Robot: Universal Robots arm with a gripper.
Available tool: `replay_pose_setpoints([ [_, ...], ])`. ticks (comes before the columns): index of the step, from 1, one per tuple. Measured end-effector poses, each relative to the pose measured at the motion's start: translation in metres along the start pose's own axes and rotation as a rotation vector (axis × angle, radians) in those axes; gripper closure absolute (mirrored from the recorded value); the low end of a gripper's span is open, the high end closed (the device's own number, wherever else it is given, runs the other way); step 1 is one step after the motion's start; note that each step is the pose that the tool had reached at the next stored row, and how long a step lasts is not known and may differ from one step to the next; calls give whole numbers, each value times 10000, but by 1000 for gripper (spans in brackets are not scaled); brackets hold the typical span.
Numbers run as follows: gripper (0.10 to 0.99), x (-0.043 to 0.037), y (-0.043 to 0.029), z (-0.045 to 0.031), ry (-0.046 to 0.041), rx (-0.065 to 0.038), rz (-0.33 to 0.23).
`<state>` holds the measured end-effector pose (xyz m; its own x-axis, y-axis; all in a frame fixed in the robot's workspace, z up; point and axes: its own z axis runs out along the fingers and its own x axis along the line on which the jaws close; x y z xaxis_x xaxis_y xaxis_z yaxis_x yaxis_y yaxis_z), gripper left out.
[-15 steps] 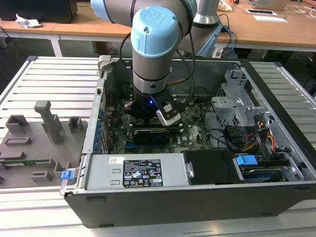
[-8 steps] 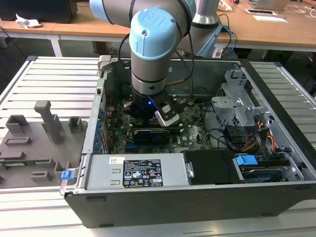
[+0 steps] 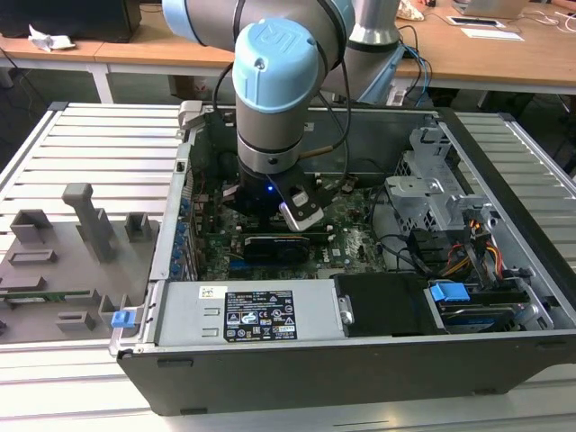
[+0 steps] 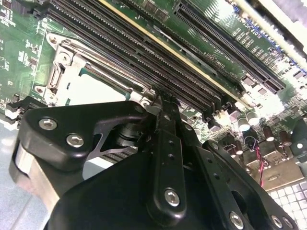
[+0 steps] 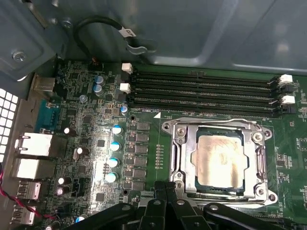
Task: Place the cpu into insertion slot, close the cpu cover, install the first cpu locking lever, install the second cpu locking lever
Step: 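Install the second cpu locking lever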
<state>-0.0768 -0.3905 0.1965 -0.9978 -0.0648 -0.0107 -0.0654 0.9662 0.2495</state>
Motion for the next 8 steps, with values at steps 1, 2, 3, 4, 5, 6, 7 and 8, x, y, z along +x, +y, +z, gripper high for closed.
replay_pose_setpoints([
  [1, 980, 0, 0, 0, 0, 0, 0],
  [2, 980, 0, 1, 1, 0, -1, 0],
  [3, 980, 0, 2, -2, -2, -3, 1],
  [4, 980, 0, 3, -8, -2, -3, 1],
  [5, 980, 0, 7, -21, -4, -5, 1],
  [6, 980, -1, 12, -37, -5, -9, 1],
  [7, 980, -1, 18, -66, -2, -4, 1],
  [8, 980, -1, 24, -87, -2, -3, 2],
])
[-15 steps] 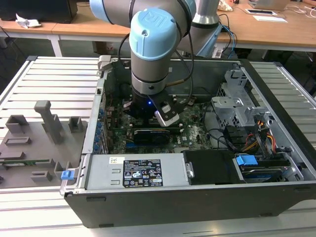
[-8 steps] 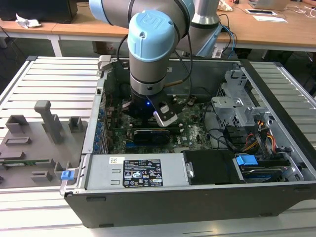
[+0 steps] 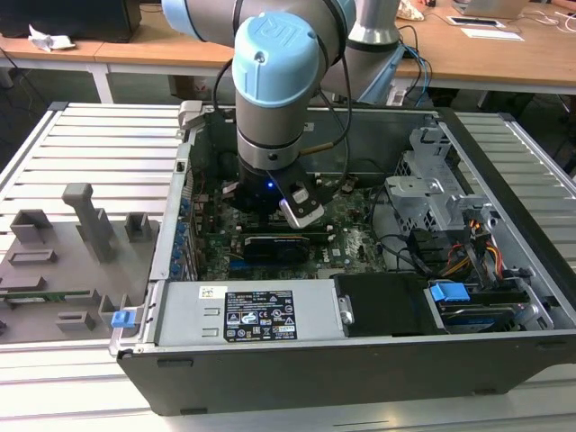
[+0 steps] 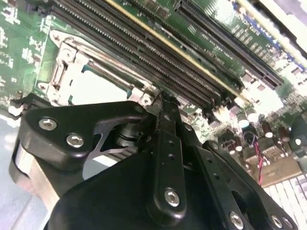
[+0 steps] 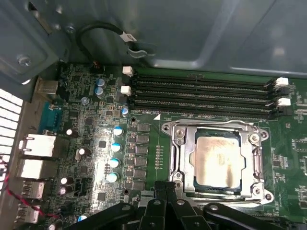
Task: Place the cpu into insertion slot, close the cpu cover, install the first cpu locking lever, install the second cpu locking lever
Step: 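Install the second cpu locking lever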
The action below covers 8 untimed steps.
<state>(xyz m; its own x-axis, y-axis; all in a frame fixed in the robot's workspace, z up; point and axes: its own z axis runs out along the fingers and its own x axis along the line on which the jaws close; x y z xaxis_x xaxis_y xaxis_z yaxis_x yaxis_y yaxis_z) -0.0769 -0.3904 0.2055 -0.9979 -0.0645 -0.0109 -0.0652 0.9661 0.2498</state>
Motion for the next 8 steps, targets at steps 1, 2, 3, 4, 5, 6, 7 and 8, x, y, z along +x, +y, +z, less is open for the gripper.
replay_pose_setpoints([
  [1, 980, 0, 3, -12, 0, 0, 0],
  [2, 980, -1, 10, -38, 0, 0, -1],
  [3, 980, -1, 14, -56, 0, 1, 0],
  [4, 980, -1, 18, -70, 0, 1, 0],
  [5, 980, -1, 22, -85, 0, 1, 0],
  [6, 980, -1, 25, -98, 0, 1, 0],
  [7, 980, -1, 30, -119, 0, 0, 0],
  [8, 980, -2, 33, -127, 0, 0, -1],
])
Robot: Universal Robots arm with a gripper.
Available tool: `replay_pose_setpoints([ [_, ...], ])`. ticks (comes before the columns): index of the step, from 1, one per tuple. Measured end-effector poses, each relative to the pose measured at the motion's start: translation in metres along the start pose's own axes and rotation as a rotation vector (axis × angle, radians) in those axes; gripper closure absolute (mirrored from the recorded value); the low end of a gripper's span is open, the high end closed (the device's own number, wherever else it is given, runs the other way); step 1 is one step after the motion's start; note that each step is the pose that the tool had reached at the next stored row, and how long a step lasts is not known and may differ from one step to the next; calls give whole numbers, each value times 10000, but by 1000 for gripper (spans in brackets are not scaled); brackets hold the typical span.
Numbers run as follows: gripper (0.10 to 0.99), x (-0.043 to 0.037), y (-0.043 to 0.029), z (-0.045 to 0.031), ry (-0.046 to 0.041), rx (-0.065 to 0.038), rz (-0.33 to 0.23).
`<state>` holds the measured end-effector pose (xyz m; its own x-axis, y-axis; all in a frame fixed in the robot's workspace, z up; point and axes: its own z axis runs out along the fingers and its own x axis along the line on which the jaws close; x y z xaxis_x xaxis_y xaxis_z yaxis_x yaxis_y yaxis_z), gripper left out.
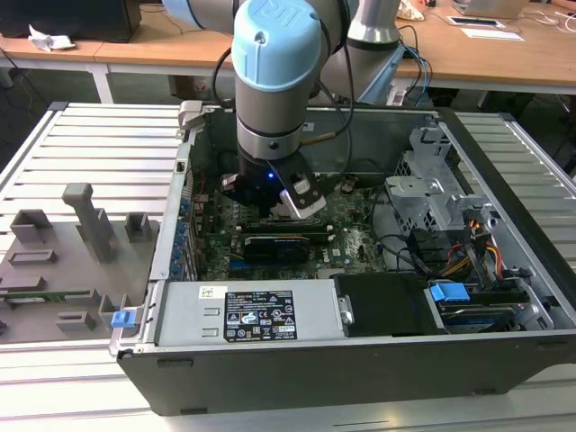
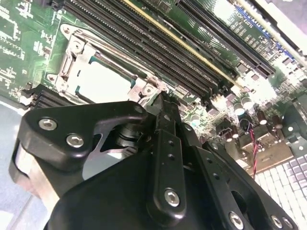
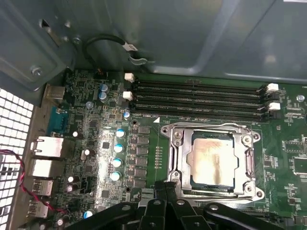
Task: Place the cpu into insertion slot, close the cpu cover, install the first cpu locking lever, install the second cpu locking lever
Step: 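Install the second cpu locking lever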
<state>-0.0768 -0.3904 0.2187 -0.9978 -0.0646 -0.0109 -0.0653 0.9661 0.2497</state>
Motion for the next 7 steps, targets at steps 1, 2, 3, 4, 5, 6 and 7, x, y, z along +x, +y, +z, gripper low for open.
replay_pose_setpoints([
  [1, 980, 0, 2, -9, -1, 0, 0],
  [2, 980, 0, 4, -15, 0, 0, 0],
  [3, 980, 0, 5, -20, 0, 0, 0],
  [4, 980, -1, 6, -20, -1, -3, 0],
  [5, 980, -1, 6, -21, -2, -3, -1],
  [6, 980, 0, 6, -22, 0, 0, 0],
  [7, 980, 0, 6, -23, 0, 0, 0],
])
